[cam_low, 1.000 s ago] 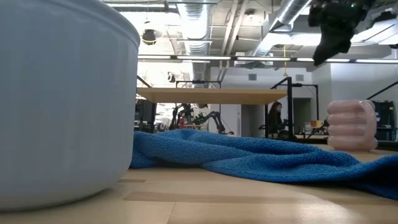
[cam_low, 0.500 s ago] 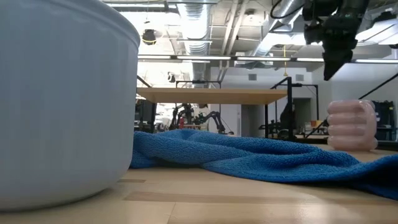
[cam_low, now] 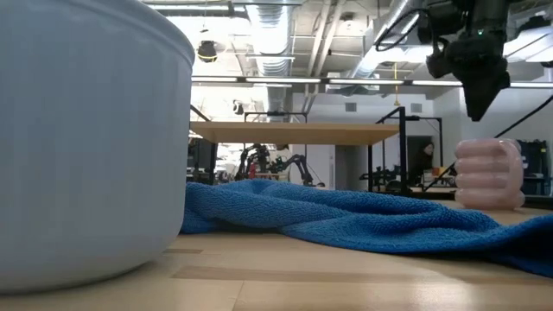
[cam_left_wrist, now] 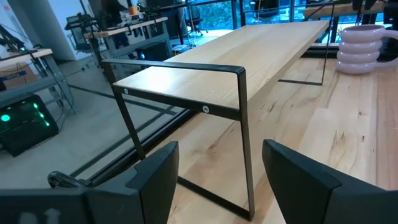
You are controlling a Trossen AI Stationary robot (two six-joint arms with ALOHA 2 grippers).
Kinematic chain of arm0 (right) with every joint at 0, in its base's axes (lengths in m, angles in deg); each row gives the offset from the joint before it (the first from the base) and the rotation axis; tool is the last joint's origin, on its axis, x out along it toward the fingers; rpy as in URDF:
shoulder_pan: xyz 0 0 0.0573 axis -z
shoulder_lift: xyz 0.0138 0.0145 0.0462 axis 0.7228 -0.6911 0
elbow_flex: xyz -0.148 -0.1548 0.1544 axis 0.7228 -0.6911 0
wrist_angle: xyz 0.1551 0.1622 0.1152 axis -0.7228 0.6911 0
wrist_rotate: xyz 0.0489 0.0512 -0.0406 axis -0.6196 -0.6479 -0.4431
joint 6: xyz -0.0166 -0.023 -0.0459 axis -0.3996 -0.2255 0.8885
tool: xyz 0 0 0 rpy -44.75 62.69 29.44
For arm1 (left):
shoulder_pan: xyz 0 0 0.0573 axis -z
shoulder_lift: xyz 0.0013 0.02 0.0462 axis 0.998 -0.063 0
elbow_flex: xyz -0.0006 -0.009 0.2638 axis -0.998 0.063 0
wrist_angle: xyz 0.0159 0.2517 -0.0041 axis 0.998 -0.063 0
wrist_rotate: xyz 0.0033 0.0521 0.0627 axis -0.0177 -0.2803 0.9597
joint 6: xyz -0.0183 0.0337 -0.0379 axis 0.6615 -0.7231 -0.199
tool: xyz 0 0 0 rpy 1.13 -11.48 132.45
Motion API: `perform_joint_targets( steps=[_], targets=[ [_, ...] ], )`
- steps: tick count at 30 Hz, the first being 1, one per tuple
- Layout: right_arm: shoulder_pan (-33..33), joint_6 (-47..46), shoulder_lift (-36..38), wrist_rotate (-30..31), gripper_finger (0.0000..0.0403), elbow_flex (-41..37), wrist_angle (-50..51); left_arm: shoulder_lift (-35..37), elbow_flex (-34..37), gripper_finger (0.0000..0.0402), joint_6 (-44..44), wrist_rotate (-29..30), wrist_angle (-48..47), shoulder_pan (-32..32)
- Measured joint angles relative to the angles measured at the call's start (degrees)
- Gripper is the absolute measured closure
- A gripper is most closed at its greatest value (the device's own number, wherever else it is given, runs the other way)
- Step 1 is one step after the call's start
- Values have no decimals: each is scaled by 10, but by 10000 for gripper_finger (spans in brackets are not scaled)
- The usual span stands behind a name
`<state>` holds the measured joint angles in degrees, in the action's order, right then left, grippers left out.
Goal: Stack small to large cups/mugs on shelf
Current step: Put the purple mug on the shelf
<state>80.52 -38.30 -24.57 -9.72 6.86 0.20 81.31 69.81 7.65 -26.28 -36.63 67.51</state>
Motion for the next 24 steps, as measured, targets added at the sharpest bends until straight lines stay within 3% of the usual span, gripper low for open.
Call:
perform_joint_targets(
  steps=[4, 20, 24],
  targets=[
    [0, -23, -19, 24, 239, 0, 26, 0, 0, 178, 0, 0, 0, 0],
    [0, -33, -123, 25, 239, 0, 30, 0, 0, 178, 0, 0, 0, 0],
    [0, -17, -145, 58, 239, 0, 30, 0, 0, 178, 0, 0, 0, 0]
  ],
)
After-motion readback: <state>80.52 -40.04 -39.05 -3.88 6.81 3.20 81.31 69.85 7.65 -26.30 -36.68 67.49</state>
